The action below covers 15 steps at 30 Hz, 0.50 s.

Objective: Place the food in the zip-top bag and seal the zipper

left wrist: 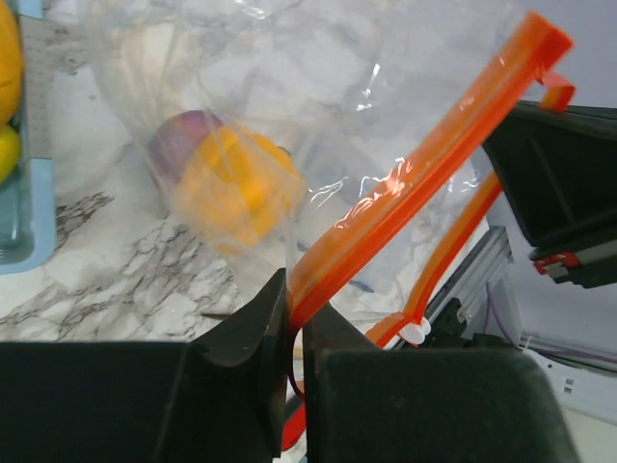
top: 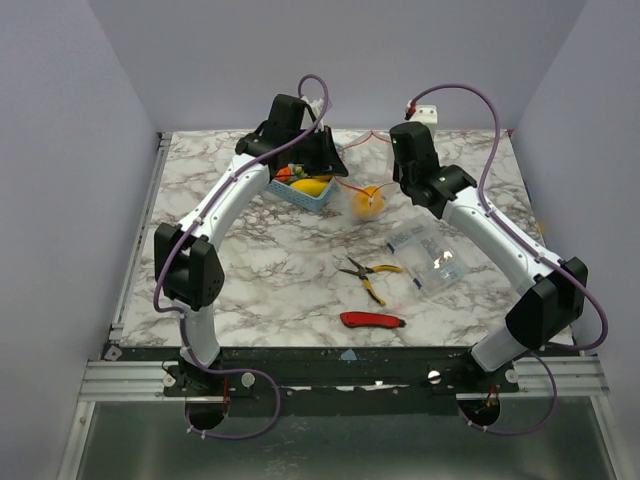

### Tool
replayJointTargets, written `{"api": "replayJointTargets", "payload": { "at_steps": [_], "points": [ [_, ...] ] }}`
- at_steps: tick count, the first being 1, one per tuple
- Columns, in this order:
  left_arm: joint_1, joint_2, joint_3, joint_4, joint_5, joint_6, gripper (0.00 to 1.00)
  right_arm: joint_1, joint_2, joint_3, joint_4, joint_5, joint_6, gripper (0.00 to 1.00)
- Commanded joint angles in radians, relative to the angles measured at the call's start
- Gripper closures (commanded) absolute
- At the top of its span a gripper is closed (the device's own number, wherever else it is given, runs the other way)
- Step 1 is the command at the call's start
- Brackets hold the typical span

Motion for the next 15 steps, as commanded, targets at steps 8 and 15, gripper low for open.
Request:
{"api": "replayJointTargets", "payload": {
  "at_steps": [8, 15],
  "points": [
    [0.002, 0.026, 0.076, 0.026, 0.126, 0.048, 0.43, -0.039, 0.073, 0.059, 0.061, 0.076, -0.044, 0.99],
    [0.050, -0.066, -0.030, 0.168, 0.064, 0.114, 0.27, -0.093, 0.100, 0.088, 0.072, 0.087, -0.088, 0.99]
  ]
}}
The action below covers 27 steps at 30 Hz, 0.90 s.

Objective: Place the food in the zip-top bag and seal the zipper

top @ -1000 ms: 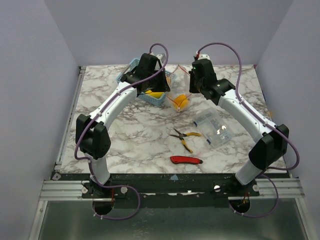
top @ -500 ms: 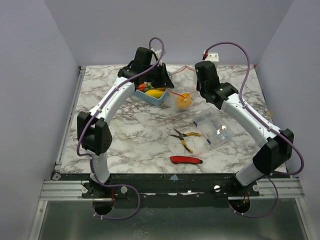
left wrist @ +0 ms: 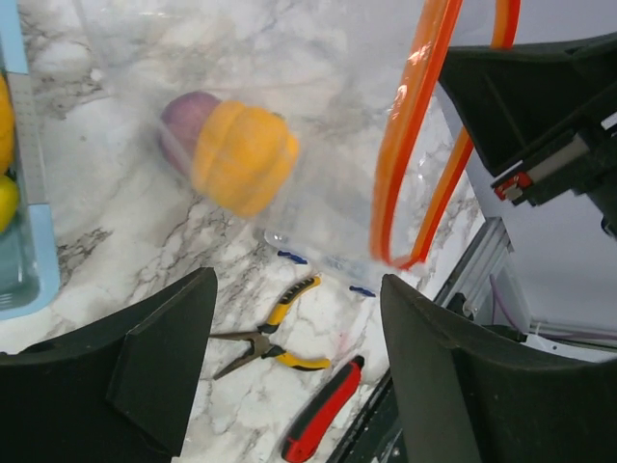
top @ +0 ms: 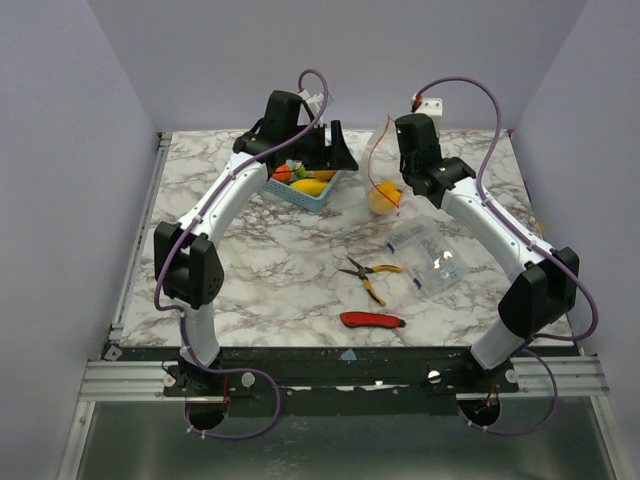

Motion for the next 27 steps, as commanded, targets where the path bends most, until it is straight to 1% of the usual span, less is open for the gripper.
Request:
{"api": "replayJointTargets", "payload": {
  "at_steps": [1, 4, 7, 12, 16, 20, 22, 27],
  "points": [
    [0.041, -0.089, -0.052, 0.106, -0.059, 0.079, 0.26, -0.039, 0.028, 0.047, 0.036, 0.055, -0.050, 0.99],
    [0.058, -0.085, -0.067, 0.100, -0.168, 0.120, 0.24, -0.064, 0.024, 0.052, 0.035, 0.083, -0.076, 0.99],
    [0.079, -0.044, -0.033, 0.050, -0.249, 0.143, 0.21, -0.069, 0.011, 0.059, 0.038, 0.106, -0.109, 0.99],
    [0.094, 0.064, 0.044, -0.018, -0.318, 0.191, 0.20, -0.069, 0.007, 0.051, 0.057, 0.041, -0.133, 0.99],
    [0.100, 0.174, 0.148, -0.080, -0.301, 0.215, 0.20, -0.069, 0.062, 0.069, 0.031, -0.047, -0.106, 0.99],
    [0.103, 0.302, 0.306, -0.188, -0.291, 0.235, 0.21, -0.068, 0.097, 0.076, 0.019, -0.120, -0.081, 0.99],
    [0.103, 0.331, 0.326, -0.190, -0.289, 0.225, 0.22, -0.070, 0.097, 0.071, 0.021, -0.139, -0.072, 0.99],
    [0.103, 0.340, 0.290, -0.127, -0.255, 0.178, 0.27, -0.069, 0.083, 0.055, 0.034, -0.174, -0.063, 0.99]
  ]
}}
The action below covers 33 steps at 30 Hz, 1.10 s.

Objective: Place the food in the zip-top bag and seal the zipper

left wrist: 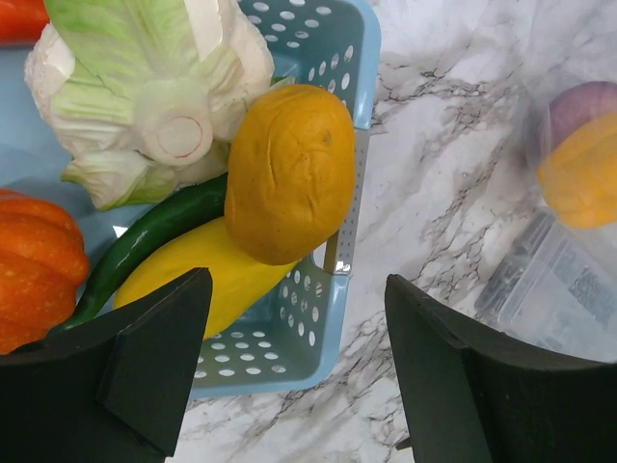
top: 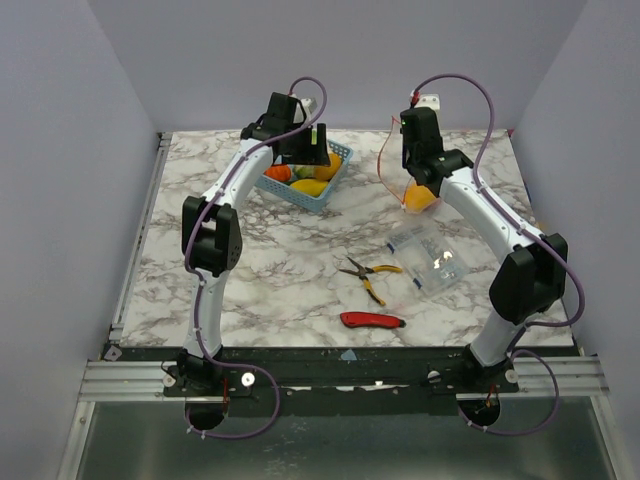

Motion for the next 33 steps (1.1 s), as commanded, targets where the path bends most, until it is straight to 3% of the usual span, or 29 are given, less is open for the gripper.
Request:
{"api": "replayJointTargets", "payload": {
  "at_steps": [1, 19, 22, 27, 33],
  "points": [
    [0.005, -0.003, 0.000, 0.022, 0.027, -0.034, 0.29, 0.003, -0.014, 0.002, 0.013, -0.058, 0.022, 0.99],
    [0.005, 0.121, -0.005, 0.118, 0.030, -0.260, 0.31, 0.003, -0.037, -0.025, 0.033, -0.117, 0.033, 0.99],
    [0.005, 0.124, -0.011, 0.134, 0.031, -0.273, 0.40, 0.003, -0.037, -0.026, 0.034, -0.125, 0.036, 0.99],
    [0.006, 0.085, -0.045, 0.136, -0.003, -0.259, 0.68, 0.003, -0.040, -0.031, 0.033, -0.128, 0.037, 0.99],
    [0.014, -0.045, -0.116, 0.125, -0.021, -0.210, 0.85, 0.002, -0.045, -0.040, 0.038, -0.145, 0.040, 0.99]
  ]
}}
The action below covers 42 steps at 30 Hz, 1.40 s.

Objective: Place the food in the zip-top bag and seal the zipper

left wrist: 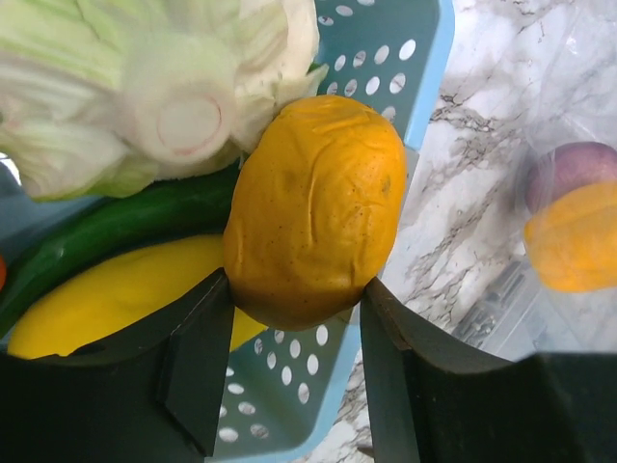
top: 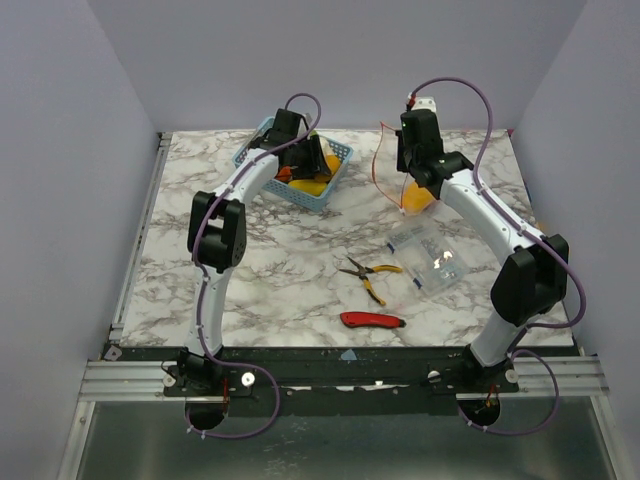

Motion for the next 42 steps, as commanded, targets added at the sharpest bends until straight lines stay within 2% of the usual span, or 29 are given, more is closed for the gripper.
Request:
{"api": "replayJointTargets", "payload": {
  "at_steps": [1, 6, 11, 14, 18, 21, 24, 28, 36, 42],
  "points": [
    [0.015, -0.154, -0.039, -0.021, -0.029, 0.047, 0.87, 0.000, -0.033, -0.018, 0.020, -0.030, 0.012, 0.99],
    [0.015, -0.305, -0.122, -0.033, -0.015, 0.061, 0.89, 0.001, -0.041, -0.041, 0.043, -0.047, 0.016, 0.99],
    [0.002, -0.482, -0.299, 0.005, 0.118, 0.025, 0.90, 0.001, -0.064, -0.070, 0.057, -0.076, 0.033, 0.99],
    [-0.039, -0.579, -0.411, 0.030, 0.193, 0.000, 0.89, 0.002, -0.087, -0.099, 0.077, -0.106, 0.042, 0.99],
    [-0.132, -0.647, -0.472, 0.037, 0.224, -0.040, 0.89, 0.003, -0.093, -0.123, 0.090, -0.135, 0.053, 0.99],
    [-0.189, -0.635, -0.472, 0.069, 0.261, -0.092, 0.88, 0.003, -0.096, -0.128, 0.095, -0.145, 0.058, 0.99],
    [-0.218, -0.585, -0.430, 0.064, 0.237, -0.132, 0.88, 0.002, -0.107, -0.129, 0.099, -0.160, 0.065, 0.99],
    [-0.229, -0.499, -0.349, 0.037, 0.202, -0.168, 0.88, 0.003, -0.133, -0.138, 0.103, -0.183, 0.076, 0.99],
    [-0.234, -0.371, -0.247, 0.038, 0.250, -0.257, 0.87, 0.003, -0.161, -0.155, 0.119, -0.226, 0.090, 0.99],
    [-0.235, -0.346, -0.222, 0.091, 0.270, -0.330, 0.78, 0.003, -0.156, -0.154, 0.121, -0.237, 0.094, 0.99]
  ]
}}
